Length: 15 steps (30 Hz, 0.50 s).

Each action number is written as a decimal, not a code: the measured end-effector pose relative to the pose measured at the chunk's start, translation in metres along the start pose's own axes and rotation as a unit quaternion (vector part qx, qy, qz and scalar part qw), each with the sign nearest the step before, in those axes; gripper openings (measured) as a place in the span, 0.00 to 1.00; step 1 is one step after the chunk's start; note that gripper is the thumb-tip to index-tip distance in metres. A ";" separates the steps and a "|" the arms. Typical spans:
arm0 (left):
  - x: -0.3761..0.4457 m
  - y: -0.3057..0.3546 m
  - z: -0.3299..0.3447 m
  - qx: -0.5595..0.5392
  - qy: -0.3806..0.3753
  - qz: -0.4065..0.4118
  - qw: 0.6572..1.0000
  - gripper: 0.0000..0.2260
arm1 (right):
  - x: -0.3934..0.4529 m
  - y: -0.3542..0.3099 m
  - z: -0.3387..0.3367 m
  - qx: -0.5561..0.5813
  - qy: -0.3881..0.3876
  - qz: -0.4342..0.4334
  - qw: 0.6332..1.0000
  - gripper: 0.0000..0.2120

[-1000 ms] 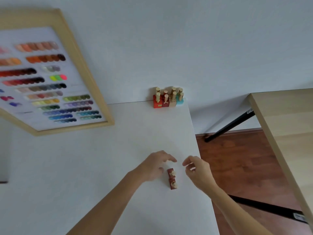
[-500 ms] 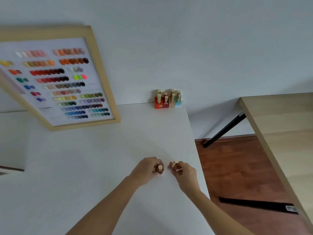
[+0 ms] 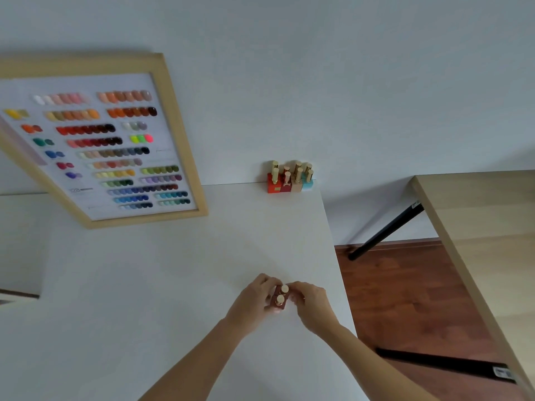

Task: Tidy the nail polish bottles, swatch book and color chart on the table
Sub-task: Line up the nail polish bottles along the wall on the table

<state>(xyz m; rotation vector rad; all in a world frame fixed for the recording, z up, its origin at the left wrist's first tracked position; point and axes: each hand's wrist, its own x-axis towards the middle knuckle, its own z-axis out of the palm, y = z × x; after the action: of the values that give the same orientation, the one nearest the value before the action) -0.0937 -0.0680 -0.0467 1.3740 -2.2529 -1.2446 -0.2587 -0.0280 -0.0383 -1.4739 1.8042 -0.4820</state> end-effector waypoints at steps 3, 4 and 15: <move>0.002 -0.007 -0.004 -0.012 0.006 0.002 1.000 0.19 | 0.018 0.001 -0.005 -0.001 0.049 0.004 0.999 0.15; 0.005 -0.009 -0.008 -0.018 0.019 0.001 1.000 0.19 | 0.027 0.000 -0.006 -0.006 0.078 -0.004 0.997 0.14; 0.119 -0.028 -0.092 -0.033 0.176 -0.047 0.983 0.20 | 0.131 0.004 0.006 -0.257 0.064 0.003 0.964 0.31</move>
<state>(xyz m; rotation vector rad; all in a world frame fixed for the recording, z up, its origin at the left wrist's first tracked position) -0.0875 -0.2204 -0.0380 1.5522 -1.9094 -0.9984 -0.2651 -0.1504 -0.0856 -1.8101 2.1430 -0.1033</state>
